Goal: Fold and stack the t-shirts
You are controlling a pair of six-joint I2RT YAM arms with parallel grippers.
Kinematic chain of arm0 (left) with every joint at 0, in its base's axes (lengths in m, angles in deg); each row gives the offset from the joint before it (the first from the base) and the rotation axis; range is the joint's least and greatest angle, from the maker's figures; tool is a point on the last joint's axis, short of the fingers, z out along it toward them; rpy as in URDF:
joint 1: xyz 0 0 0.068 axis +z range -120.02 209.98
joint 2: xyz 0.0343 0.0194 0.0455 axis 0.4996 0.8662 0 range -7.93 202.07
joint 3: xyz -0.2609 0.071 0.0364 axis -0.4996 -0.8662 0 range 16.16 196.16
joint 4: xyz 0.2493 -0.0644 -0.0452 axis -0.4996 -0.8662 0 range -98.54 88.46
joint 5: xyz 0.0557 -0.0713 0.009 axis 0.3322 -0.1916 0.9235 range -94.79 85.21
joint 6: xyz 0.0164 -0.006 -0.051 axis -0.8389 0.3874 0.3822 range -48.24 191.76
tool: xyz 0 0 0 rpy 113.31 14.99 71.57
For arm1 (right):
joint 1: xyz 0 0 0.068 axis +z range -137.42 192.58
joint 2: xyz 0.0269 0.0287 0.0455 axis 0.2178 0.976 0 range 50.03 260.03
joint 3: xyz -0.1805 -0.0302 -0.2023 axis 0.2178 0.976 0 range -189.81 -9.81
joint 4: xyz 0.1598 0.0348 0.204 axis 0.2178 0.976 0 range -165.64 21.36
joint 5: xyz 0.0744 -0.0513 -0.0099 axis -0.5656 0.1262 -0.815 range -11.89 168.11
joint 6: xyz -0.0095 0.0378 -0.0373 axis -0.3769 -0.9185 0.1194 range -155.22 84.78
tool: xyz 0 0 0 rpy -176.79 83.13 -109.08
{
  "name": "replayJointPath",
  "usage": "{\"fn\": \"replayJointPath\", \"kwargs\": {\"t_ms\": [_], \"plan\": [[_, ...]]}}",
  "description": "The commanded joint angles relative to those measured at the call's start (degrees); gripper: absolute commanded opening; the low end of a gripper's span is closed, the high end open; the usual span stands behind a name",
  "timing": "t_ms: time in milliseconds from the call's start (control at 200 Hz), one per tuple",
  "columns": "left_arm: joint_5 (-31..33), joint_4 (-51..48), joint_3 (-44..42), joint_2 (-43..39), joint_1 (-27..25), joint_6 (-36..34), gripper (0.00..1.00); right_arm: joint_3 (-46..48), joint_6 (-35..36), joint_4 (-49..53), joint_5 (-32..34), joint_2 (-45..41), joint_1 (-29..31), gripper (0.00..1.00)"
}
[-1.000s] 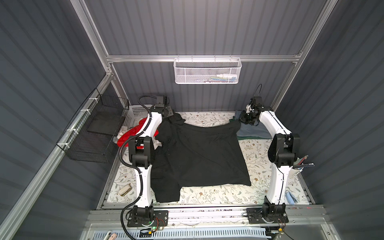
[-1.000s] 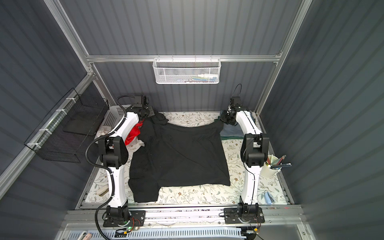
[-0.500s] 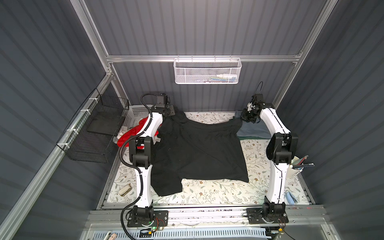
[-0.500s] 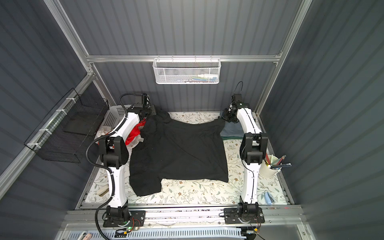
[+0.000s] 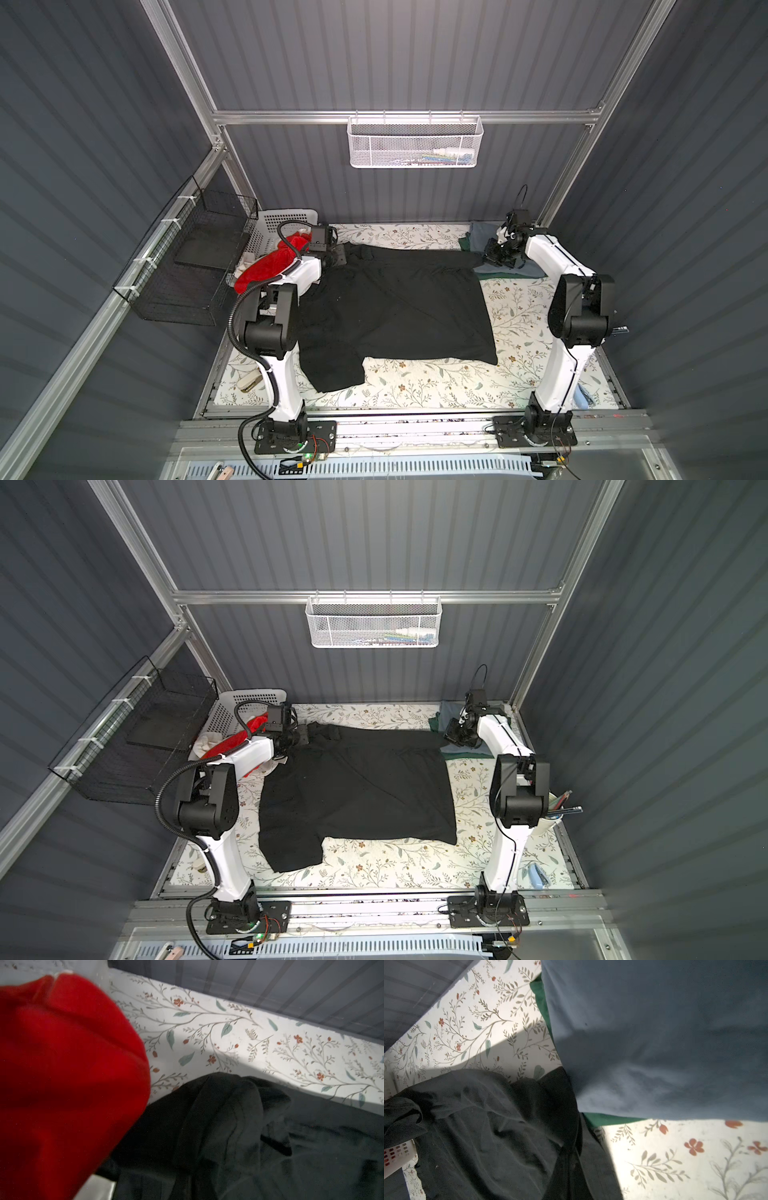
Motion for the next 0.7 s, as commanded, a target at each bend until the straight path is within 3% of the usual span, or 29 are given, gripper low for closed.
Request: {"fn": "replayJointPath", "kwargs": {"t_ms": [0,300,695], "plan": [[1.88,4.52,-5.28,-7.93,0.36,2.42,0.0,3.17,0.57,-1.64,-0.49,-3.17,-0.75,0.0],[4.66,9.7,-21.01,-20.09,0.36,7.06,0.0,10.7,-0.29,-4.06,-1.98,-7.82,-1.61,0.0],[11.51,6.09,-28.61,-25.21,0.39,7.67,0.0,13.16,0.31,-3.67,-1.9,-7.94,-3.39,0.0]]}}
